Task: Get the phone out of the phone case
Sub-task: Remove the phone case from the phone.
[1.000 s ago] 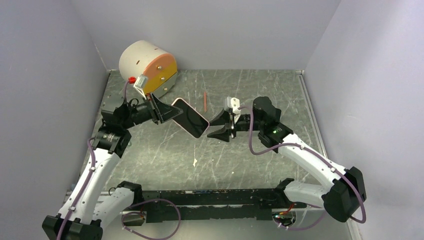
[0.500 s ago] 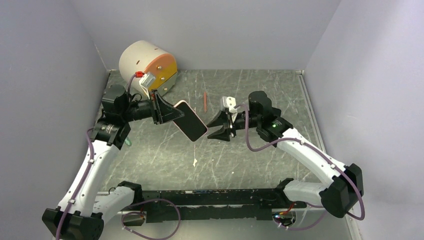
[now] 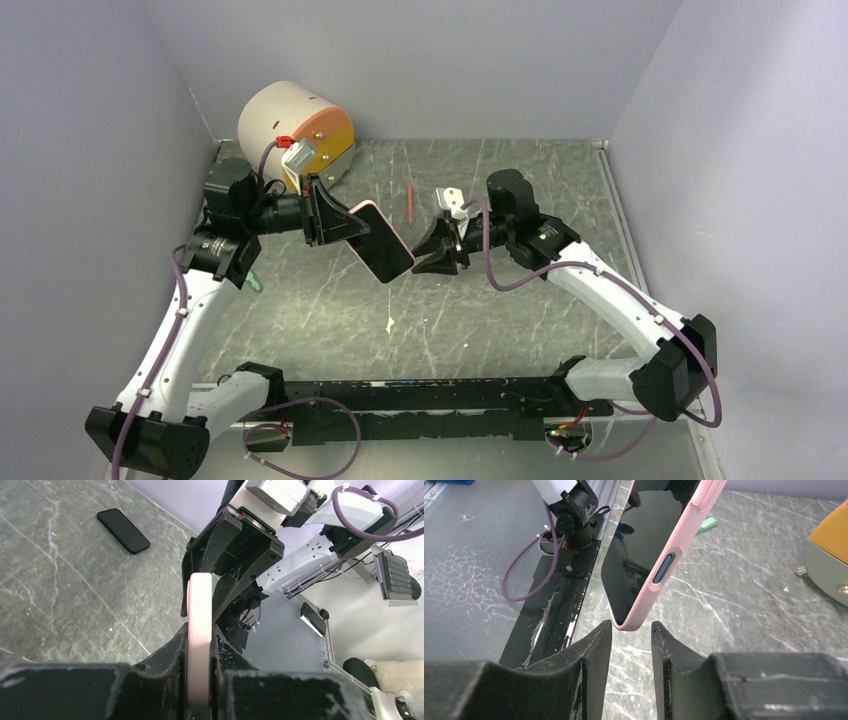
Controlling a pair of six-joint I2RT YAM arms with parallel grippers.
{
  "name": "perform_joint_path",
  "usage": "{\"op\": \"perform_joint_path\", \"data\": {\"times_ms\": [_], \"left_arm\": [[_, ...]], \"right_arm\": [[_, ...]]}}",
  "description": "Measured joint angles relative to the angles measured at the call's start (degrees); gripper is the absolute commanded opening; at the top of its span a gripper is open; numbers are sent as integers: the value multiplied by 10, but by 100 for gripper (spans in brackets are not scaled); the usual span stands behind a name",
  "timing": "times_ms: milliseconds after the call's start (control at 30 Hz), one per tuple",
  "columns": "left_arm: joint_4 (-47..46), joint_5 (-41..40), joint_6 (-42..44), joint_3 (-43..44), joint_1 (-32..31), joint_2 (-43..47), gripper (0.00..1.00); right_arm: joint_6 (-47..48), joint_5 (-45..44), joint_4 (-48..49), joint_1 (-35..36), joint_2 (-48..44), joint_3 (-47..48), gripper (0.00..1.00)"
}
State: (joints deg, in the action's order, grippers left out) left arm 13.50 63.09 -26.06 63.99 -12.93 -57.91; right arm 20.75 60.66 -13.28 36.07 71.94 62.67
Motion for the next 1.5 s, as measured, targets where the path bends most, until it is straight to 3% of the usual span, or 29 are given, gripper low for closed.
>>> {"op": "perform_joint_path", "data": {"times_ms": [267, 1500], "left_arm": [[42, 7, 38, 22, 0, -6, 2], [91, 21, 89, 36, 0, -20, 2]], "right_arm": [[25, 17, -26, 0, 13, 7, 32], [10, 40, -35, 3, 40, 33, 33]]}}
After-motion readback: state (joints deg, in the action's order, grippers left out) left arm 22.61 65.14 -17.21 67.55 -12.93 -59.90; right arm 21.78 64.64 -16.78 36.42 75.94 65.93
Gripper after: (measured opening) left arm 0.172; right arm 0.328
